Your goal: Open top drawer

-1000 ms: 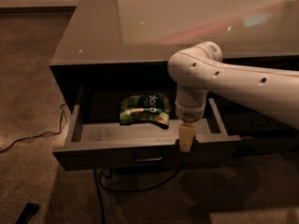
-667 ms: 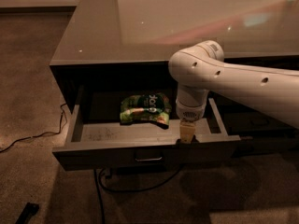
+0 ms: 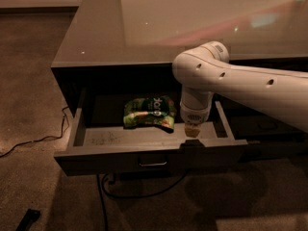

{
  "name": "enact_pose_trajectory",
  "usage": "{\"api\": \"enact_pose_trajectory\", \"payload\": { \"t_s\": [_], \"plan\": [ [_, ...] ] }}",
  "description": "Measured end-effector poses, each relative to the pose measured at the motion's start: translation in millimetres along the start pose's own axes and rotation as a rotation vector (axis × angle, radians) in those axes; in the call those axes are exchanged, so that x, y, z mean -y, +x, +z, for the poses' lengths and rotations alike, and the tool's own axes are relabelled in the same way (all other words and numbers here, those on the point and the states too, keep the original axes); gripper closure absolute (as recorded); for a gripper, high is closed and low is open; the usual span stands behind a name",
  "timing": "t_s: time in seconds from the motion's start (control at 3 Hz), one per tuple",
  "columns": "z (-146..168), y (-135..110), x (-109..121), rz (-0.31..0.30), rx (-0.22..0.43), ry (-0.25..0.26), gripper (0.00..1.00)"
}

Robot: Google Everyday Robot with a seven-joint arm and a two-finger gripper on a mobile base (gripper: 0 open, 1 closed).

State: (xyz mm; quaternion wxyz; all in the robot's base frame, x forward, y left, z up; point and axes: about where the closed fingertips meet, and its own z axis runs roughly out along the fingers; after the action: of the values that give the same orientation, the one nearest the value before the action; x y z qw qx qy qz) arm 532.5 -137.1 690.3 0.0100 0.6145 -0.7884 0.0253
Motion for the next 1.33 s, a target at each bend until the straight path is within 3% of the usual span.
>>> {"api": "enact_pose_trajectory", "payload": {
  "t_s": [0.33,1.33],
  "plan": [
    [4.6,-2.6,4.3,-0.004,0.003,-0.007,1.0],
    [49.0,-23.7,18.9,-0.097,0.006,-0.03,1.0]
  ]
}}
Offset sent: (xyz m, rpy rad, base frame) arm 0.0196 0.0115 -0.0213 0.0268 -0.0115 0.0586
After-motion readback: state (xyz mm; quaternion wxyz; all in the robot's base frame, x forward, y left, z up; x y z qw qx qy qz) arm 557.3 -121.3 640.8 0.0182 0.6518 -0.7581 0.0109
